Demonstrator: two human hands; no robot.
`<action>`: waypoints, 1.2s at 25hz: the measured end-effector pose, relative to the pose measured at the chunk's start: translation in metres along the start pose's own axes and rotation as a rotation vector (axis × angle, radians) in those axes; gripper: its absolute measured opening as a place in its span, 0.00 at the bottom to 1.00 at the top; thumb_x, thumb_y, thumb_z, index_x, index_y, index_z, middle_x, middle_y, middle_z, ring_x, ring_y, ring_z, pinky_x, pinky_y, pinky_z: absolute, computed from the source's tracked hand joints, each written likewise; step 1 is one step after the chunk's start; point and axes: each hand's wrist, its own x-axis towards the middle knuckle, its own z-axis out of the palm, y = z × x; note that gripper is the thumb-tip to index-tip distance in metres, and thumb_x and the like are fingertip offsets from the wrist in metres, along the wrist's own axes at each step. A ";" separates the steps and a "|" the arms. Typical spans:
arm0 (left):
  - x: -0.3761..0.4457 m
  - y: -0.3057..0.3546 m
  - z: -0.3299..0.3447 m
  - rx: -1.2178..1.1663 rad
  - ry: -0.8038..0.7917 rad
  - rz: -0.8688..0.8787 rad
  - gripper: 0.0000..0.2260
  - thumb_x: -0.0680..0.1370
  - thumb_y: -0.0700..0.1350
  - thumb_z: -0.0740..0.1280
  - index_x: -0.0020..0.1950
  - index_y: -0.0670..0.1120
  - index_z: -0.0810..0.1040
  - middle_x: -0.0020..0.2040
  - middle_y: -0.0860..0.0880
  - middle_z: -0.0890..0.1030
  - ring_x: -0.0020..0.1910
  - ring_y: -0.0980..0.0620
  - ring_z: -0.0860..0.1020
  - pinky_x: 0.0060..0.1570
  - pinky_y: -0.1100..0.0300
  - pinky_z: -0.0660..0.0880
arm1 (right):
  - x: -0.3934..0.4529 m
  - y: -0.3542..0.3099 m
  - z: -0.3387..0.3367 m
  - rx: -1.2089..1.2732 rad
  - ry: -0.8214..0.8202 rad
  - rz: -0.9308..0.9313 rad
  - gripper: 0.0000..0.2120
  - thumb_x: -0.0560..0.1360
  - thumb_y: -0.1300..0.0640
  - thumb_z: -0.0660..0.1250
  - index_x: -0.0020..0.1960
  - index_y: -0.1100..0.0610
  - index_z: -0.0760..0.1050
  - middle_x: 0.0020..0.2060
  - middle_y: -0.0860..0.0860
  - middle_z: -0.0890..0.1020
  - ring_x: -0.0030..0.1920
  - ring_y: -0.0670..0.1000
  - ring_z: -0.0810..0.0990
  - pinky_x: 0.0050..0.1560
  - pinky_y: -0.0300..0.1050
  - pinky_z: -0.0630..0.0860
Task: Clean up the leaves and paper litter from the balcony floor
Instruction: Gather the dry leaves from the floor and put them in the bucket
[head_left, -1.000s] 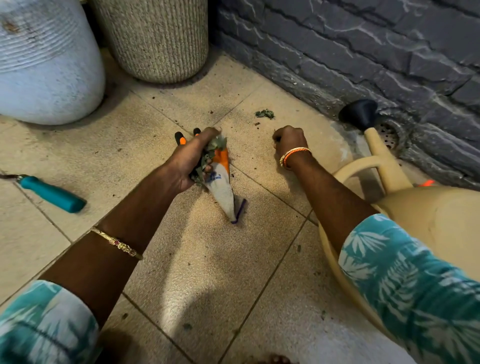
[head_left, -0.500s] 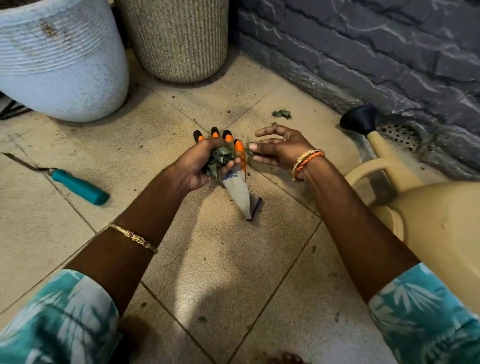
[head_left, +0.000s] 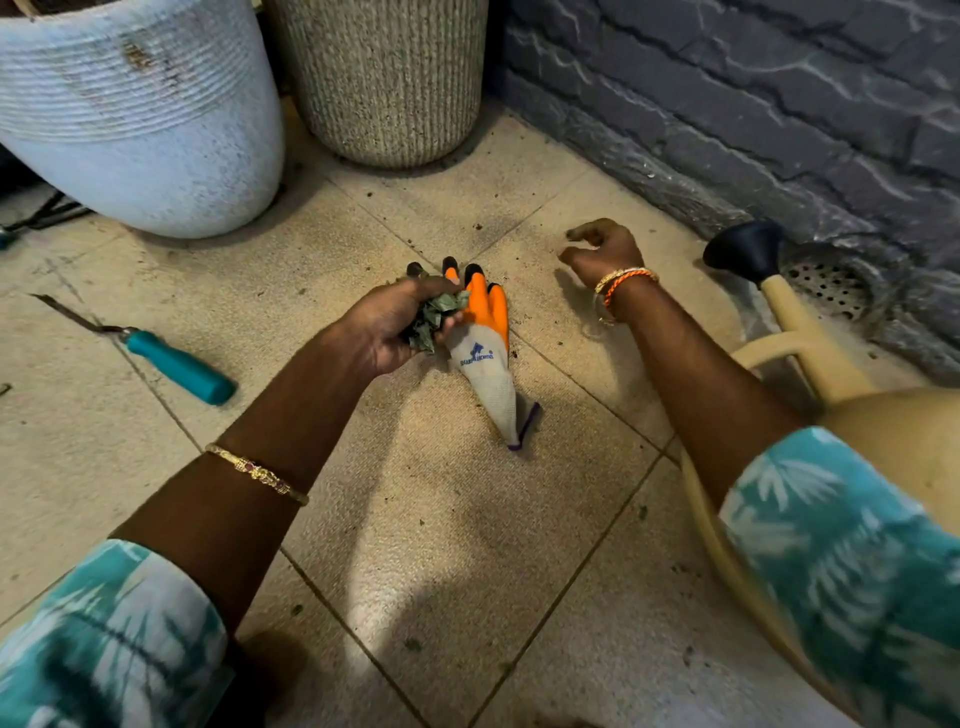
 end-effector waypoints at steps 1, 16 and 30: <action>0.001 0.001 -0.004 -0.018 0.016 0.018 0.07 0.79 0.41 0.64 0.42 0.42 0.76 0.31 0.48 0.80 0.27 0.57 0.76 0.25 0.70 0.73 | 0.013 0.007 -0.002 -0.130 -0.011 0.022 0.18 0.68 0.52 0.72 0.57 0.50 0.75 0.60 0.55 0.74 0.60 0.55 0.74 0.59 0.45 0.73; 0.006 0.000 -0.034 -0.039 0.110 0.018 0.07 0.79 0.41 0.65 0.41 0.43 0.76 0.28 0.50 0.80 0.24 0.59 0.75 0.23 0.70 0.72 | -0.010 0.028 0.026 -0.584 0.069 -0.505 0.16 0.71 0.74 0.60 0.53 0.64 0.81 0.51 0.63 0.80 0.52 0.61 0.79 0.54 0.48 0.74; -0.171 0.060 -0.001 -0.094 0.254 -0.218 0.04 0.75 0.41 0.70 0.45 0.42 0.77 0.35 0.47 0.79 0.27 0.56 0.75 0.27 0.67 0.75 | -0.175 -0.101 -0.077 1.195 -0.274 0.734 0.18 0.74 0.74 0.57 0.32 0.65 0.81 0.36 0.58 0.83 0.39 0.53 0.84 0.44 0.42 0.82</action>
